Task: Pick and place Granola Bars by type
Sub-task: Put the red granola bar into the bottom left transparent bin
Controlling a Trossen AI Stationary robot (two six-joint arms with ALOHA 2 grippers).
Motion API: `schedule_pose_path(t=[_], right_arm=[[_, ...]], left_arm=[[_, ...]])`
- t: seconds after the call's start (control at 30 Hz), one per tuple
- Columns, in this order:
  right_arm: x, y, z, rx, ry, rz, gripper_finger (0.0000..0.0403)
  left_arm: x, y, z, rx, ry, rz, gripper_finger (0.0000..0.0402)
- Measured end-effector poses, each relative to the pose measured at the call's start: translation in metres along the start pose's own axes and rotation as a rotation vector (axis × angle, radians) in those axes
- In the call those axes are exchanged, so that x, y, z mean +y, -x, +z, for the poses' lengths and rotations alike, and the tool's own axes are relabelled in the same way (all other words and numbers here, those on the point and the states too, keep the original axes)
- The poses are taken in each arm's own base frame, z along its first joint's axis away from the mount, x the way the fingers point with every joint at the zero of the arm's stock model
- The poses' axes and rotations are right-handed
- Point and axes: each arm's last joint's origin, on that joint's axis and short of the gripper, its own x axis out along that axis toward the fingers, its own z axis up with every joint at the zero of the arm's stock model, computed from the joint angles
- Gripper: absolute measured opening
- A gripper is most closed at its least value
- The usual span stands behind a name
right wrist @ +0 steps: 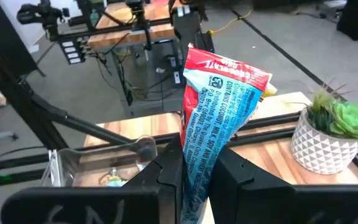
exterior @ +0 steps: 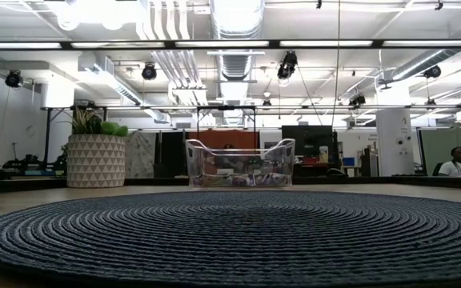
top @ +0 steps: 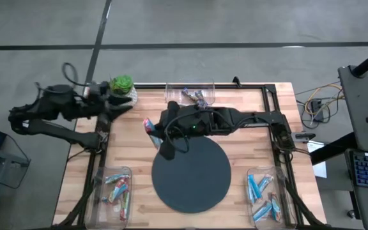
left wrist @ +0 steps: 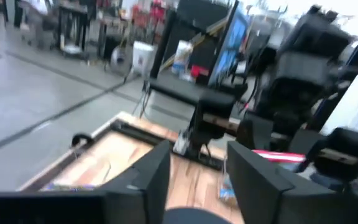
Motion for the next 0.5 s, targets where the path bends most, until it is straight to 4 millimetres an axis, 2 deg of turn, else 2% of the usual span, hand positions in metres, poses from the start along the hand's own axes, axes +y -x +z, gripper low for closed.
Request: schedule_pose_path(t=[0.23,0.5], right_arm=[[-0.009,-0.001,0.001,0.004,0.024,-0.021,0.0043],[-0.012,-0.001,0.0,0.034,0.03,-0.032,0.0043]], left_arm=[[-0.006,-0.023,-0.005,0.062,0.015,-0.001,0.0205],[-0.009,-0.02,0.007,0.045,0.009,-0.007,0.0218]])
